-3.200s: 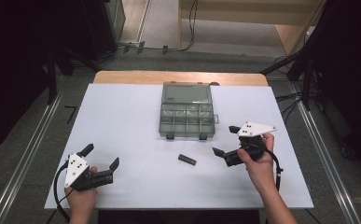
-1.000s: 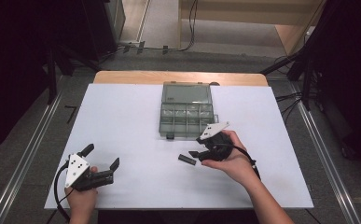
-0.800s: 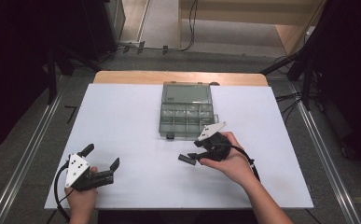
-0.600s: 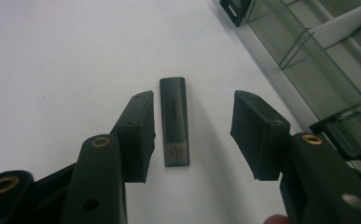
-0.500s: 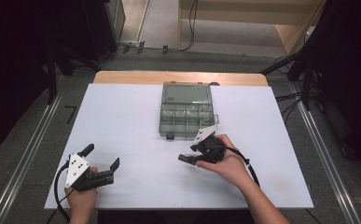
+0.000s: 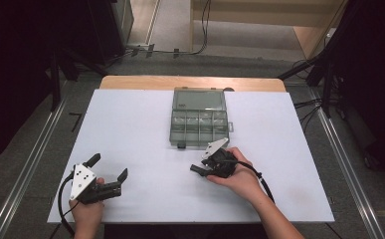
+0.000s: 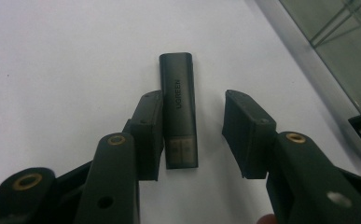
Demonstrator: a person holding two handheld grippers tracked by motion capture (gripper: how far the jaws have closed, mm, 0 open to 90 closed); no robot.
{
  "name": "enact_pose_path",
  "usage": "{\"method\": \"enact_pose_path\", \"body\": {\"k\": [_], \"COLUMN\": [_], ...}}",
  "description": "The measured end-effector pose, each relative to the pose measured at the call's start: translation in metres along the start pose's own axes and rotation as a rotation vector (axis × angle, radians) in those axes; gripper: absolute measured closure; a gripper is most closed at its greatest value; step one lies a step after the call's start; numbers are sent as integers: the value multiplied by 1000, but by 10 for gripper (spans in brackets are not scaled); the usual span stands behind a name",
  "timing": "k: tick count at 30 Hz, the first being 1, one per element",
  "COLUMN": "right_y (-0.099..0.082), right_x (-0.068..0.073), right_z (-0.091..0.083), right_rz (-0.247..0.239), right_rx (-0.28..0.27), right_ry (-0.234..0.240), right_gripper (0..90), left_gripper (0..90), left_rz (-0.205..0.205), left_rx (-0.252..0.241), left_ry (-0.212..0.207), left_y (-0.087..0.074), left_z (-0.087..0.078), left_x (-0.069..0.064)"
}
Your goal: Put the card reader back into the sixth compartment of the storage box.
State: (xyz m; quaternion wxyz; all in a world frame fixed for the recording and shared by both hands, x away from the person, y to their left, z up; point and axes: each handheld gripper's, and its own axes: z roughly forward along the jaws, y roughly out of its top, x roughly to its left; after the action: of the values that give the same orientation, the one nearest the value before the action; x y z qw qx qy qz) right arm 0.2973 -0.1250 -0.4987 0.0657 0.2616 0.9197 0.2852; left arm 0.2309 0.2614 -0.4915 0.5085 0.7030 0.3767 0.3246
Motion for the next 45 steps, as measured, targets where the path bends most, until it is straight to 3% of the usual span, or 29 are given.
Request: {"method": "enact_pose_path", "body": {"k": [8,11,45], "right_y": [-1,-1,7], "right_x": [1,-2,-12], "right_z": [0,0,-20], "right_rz": [-16,6,40], "right_rx": [-6,-9,-71], "right_ry": [1,19,34], "right_gripper": [713,716,718], "left_gripper": [0,0,0], "left_rz": [0,0,0], "left_rx": [0,1,1], "left_ry": [0,0,0], "left_y": [0,0,0], "left_z": [0,0,0], "left_x": [0,0,0]}}
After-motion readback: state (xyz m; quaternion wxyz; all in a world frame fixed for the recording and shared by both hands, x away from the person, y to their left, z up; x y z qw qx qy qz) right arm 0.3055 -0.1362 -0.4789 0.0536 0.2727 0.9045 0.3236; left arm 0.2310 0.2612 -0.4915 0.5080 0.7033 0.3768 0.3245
